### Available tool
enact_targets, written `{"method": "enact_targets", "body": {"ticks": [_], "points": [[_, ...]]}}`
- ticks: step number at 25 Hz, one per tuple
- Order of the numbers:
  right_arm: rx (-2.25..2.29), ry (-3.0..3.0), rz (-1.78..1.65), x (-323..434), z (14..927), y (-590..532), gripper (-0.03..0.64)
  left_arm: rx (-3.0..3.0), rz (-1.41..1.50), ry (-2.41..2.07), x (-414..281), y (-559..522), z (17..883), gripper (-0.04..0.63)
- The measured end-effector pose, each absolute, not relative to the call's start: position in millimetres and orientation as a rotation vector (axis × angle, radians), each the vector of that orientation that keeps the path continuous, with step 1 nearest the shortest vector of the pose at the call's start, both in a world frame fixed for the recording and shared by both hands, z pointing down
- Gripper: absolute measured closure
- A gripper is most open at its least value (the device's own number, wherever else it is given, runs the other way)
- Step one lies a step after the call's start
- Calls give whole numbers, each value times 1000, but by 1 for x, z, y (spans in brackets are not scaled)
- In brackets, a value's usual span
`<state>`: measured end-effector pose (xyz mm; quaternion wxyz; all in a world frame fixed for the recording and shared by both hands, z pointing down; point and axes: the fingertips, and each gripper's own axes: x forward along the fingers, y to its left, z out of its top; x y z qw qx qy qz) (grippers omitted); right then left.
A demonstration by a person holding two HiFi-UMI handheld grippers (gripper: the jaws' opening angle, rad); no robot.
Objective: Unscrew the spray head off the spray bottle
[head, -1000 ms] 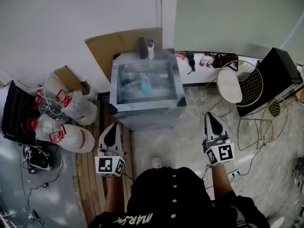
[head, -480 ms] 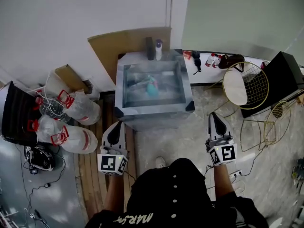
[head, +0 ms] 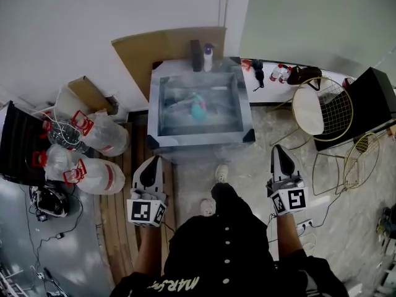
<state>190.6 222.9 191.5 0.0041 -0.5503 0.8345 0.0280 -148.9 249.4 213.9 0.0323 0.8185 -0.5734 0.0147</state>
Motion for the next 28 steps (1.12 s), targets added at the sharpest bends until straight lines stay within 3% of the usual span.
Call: {"method": "enact_targets", "body": {"ticks": [28], "points": [[-1556, 2726, 90, 188, 194, -18, 604, 2496, 99, -1855, -138, 40, 207, 571]]}}
